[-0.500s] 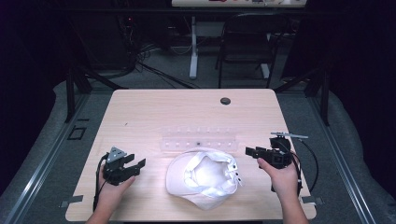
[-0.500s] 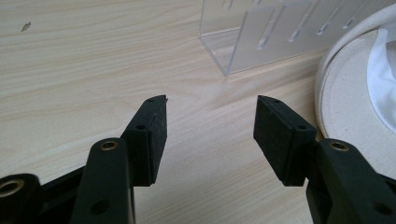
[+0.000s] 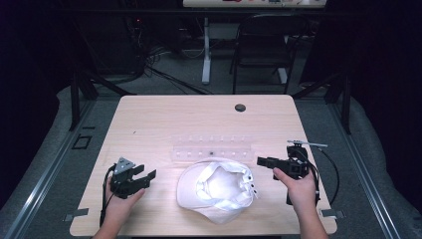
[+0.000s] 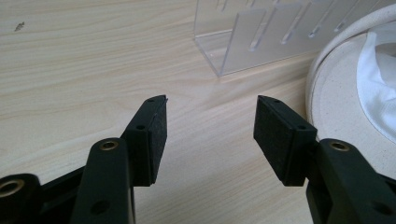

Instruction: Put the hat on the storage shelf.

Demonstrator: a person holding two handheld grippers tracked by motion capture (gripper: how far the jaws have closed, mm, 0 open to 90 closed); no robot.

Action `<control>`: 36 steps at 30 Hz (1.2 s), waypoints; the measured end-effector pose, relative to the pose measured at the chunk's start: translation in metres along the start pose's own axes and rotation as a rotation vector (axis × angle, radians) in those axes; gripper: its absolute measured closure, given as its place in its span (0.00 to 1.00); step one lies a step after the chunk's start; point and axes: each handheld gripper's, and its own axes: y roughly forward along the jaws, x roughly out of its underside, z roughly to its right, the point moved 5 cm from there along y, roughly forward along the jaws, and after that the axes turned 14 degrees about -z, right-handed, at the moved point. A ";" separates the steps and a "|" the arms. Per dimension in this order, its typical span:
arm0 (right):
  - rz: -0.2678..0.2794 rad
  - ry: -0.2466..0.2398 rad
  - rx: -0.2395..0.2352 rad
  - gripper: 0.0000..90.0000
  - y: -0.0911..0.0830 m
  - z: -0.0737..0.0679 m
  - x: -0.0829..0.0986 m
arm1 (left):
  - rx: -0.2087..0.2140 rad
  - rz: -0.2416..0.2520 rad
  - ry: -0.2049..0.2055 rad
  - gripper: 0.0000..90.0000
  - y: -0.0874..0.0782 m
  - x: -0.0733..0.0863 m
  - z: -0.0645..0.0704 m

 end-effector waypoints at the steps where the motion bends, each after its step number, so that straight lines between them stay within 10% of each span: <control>1: -0.002 0.003 -0.019 0.55 0.002 -0.002 0.000 | -0.002 0.003 -0.001 0.50 0.001 0.000 0.001; 10: -0.191 -0.032 -0.044 0.55 0.023 -0.010 0.008 | -0.001 -0.009 0.017 0.50 0.002 -0.001 0.003; 36: -0.294 0.023 -0.137 0.54 0.056 -0.001 0.041 | -0.007 -0.015 0.008 0.50 0.005 0.000 0.003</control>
